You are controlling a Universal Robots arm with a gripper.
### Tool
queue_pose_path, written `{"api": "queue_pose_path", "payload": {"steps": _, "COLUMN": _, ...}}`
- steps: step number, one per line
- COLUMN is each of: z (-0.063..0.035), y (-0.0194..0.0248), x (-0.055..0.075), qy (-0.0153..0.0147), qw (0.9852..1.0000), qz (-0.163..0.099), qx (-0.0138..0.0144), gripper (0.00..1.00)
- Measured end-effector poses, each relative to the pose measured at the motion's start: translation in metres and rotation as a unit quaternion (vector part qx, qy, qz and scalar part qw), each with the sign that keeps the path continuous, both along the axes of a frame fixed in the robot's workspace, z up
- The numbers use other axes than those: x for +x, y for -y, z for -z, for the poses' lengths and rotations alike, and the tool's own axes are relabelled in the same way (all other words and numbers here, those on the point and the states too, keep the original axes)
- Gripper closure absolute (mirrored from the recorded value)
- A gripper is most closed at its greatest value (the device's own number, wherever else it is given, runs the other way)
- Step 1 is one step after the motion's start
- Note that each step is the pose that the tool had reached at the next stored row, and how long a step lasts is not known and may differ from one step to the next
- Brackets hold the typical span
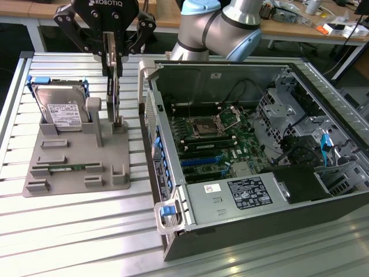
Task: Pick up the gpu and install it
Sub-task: 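Pick up the gpu and move the gpu toward the slot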
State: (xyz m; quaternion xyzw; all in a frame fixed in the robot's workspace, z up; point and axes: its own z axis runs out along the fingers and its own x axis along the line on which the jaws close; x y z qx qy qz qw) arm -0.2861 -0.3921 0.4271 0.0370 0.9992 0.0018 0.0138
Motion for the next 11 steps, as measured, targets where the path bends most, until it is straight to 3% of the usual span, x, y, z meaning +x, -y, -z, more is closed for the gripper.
{"api": "queue_pose_path", "payload": {"steps": 11, "z": -0.0061, "y": 0.0000, "x": 0.0000, "qy": 0.0000, "qw": 1.0000, "qz": 0.000, "qx": 0.0000, "gripper": 0.75}}
